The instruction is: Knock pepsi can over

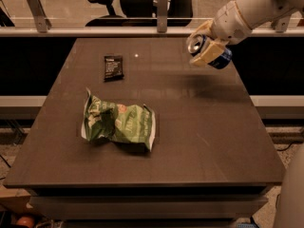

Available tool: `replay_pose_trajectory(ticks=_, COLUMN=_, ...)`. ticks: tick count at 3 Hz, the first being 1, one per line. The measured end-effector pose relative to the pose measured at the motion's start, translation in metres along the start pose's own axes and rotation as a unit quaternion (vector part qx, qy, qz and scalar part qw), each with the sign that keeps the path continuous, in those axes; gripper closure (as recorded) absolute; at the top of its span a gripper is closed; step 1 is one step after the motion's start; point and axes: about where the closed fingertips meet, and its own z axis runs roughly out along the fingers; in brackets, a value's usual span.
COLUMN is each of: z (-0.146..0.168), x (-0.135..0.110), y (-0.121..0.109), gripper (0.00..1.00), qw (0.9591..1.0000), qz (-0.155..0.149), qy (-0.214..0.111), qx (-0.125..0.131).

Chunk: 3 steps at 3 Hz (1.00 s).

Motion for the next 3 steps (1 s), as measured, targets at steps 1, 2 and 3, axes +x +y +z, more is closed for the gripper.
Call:
replay_pose_trajectory(ticks=1, z=0.016, x=0.010, y=0.002, gripper=1.00, qw=0.9979, qz=-0.004, qy=0.061, qx=0.022)
replay_pose_trajectory(ticks=2, z=0.029, x=0.021, y=0.000, gripper=1.00, qw=0.9935, qz=-0.006, qy=0.106, qx=0.040)
replay_pose_trajectory(ticks=3, z=0.040, x=0.029, y=-0.003, gripper=1.00, qw=0.9864, qz=-0.013, qy=0.152, qx=0.062)
